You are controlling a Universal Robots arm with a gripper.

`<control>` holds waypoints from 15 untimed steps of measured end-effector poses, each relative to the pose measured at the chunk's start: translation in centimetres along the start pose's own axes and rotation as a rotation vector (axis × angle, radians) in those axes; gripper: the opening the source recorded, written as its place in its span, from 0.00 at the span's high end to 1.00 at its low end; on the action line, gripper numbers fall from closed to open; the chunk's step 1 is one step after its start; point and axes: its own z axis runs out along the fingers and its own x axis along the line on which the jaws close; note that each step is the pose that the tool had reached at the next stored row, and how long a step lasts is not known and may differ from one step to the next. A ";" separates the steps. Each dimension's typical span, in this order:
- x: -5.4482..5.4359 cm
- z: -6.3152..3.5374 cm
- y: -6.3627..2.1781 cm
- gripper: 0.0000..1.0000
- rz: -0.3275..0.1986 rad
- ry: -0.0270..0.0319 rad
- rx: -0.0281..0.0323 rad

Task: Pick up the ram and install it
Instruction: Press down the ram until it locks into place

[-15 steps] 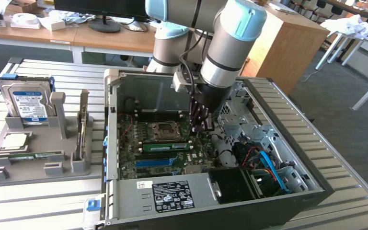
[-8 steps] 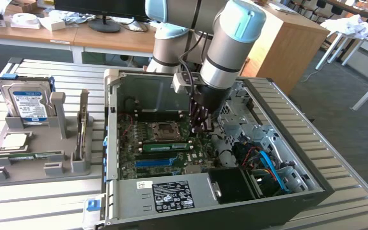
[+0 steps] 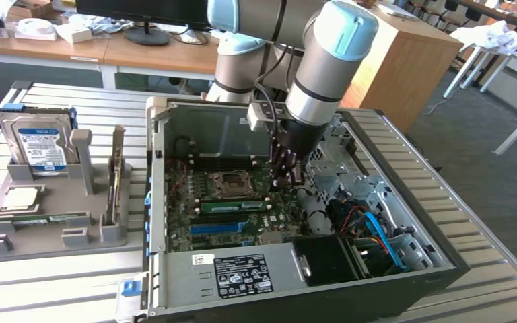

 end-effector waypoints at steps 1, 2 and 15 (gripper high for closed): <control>0.0 0.00 0.00 0.90 0.000 0.0000 0.0001; 0.0 0.00 0.00 0.90 0.000 0.0000 0.0000; 0.0 1.35 -0.07 0.90 0.000 0.0000 0.0000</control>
